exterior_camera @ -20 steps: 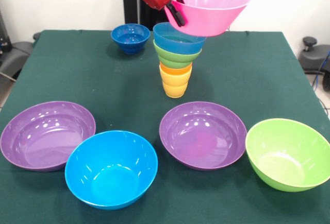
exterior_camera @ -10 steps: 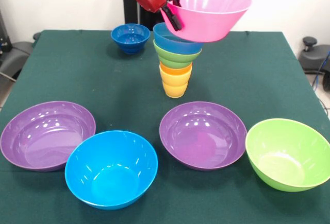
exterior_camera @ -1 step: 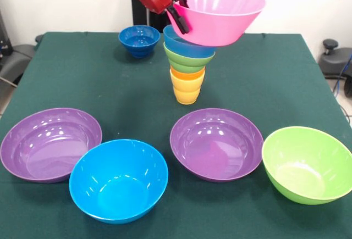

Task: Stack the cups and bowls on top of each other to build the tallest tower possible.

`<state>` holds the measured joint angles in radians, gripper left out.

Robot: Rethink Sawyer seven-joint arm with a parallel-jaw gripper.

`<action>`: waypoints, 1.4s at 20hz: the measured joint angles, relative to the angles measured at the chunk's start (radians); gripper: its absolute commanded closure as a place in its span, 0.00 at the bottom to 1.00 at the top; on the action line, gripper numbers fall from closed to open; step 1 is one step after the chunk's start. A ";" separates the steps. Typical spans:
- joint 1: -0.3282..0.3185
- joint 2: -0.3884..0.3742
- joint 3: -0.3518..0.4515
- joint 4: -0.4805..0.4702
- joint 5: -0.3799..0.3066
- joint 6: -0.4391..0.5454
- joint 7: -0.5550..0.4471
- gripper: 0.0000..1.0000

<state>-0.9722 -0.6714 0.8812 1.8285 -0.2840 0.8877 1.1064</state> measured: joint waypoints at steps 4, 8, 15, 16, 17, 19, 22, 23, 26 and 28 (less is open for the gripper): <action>-0.004 0.006 -0.001 -0.009 0.000 0.007 0.000 1.00; -0.006 0.007 -0.001 -0.010 0.000 0.007 0.000 1.00; -0.008 0.007 -0.001 -0.010 -0.001 0.007 0.000 1.00; -0.008 0.007 -0.001 -0.010 -0.002 0.007 0.000 1.00; -0.010 0.007 -0.001 -0.010 -0.003 0.007 0.000 1.00; -0.011 0.007 -0.001 -0.010 -0.003 0.007 0.000 1.00; -0.015 0.007 -0.002 -0.010 -0.004 0.007 0.000 1.00; -0.016 0.007 -0.003 -0.010 -0.004 0.007 0.000 1.00; -0.019 0.007 -0.003 -0.010 -0.004 0.007 0.000 1.00; -0.019 0.008 -0.003 -0.010 -0.004 0.007 0.000 1.00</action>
<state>-0.9914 -0.6636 0.8778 1.8186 -0.2884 0.8947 1.1064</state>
